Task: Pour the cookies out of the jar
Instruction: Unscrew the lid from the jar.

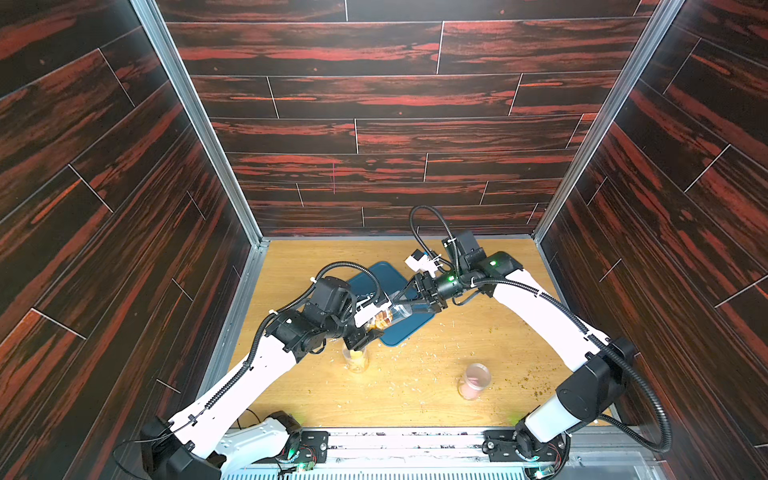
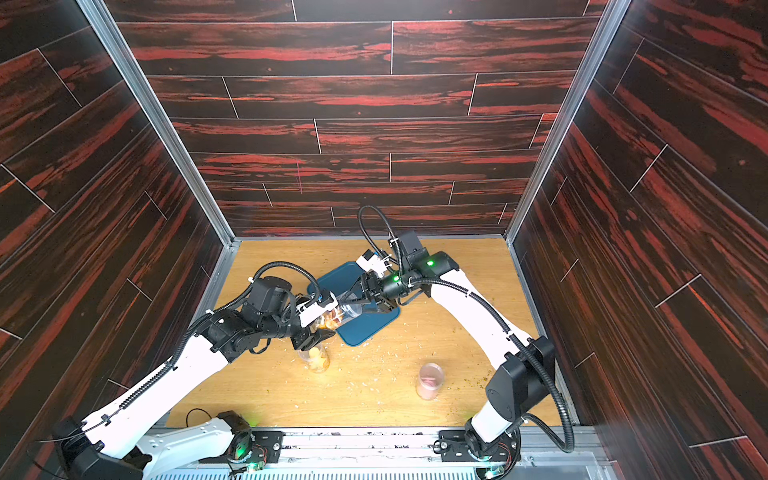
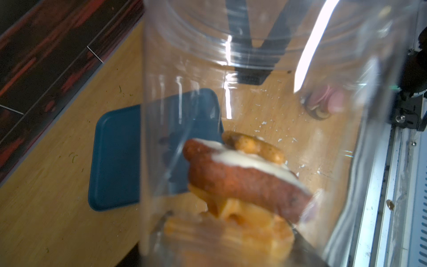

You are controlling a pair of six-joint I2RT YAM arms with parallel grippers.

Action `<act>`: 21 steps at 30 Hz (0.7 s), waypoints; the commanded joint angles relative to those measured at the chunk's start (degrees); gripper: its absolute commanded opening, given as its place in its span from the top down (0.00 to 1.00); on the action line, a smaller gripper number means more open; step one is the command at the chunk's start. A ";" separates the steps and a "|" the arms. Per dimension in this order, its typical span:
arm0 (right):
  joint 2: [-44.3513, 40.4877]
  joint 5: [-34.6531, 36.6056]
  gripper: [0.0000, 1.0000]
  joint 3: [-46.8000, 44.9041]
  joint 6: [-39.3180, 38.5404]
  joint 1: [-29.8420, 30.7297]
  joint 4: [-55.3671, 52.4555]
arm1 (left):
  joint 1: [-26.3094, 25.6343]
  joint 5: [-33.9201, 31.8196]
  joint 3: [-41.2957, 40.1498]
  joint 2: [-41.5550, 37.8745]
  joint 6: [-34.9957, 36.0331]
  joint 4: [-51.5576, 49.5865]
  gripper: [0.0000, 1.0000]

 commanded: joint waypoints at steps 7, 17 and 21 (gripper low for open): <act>-2.84 4.71 0.44 -6.18 -7.24 0.26 7.05 | 0.13 2.96 0.60 -1.12 0.62 0.53 0.72; -7.01 2.57 0.41 -12.66 -11.35 0.07 15.27 | 0.06 3.18 0.32 -1.65 0.81 0.48 0.72; -7.85 -0.65 0.40 -14.16 -15.18 0.00 17.66 | 0.06 3.15 0.50 -1.65 1.11 0.57 0.72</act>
